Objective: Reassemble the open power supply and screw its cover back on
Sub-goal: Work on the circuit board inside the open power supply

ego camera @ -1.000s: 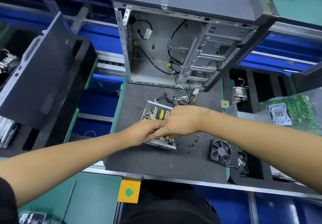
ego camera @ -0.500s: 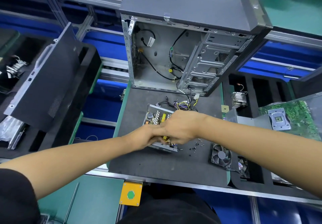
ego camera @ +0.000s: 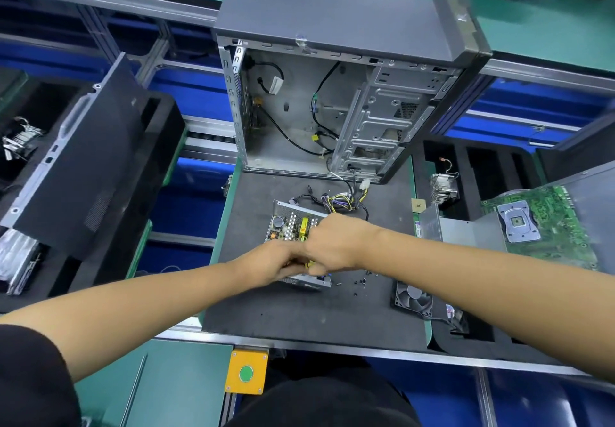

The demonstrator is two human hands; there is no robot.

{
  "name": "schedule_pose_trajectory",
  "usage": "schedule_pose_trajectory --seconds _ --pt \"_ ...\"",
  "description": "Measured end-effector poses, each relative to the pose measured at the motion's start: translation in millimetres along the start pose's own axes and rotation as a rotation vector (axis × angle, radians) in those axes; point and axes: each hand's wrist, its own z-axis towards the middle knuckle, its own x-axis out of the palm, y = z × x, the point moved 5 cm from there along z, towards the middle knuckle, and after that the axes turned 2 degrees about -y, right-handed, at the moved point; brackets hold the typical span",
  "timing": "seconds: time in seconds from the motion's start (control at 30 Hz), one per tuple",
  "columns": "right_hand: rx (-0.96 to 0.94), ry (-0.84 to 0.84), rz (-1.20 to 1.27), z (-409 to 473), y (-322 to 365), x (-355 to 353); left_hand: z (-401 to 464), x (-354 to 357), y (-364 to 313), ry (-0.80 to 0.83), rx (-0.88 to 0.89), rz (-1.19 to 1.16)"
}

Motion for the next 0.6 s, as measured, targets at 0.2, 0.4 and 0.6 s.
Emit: schedule_pose_trajectory --seconds 0.2,0.4,0.6 --pt "-0.164 -0.080 -0.015 -6 -4 -12 -1 -1 -6 -0.034 0.054 -0.018" --pt "-0.091 -0.041 0.054 -2 1 -2 -2 3 7 -0.013 0.016 0.060" --pt "0.033 -0.075 0.114 -3 -4 3 -2 4 12 0.038 -0.029 0.149"
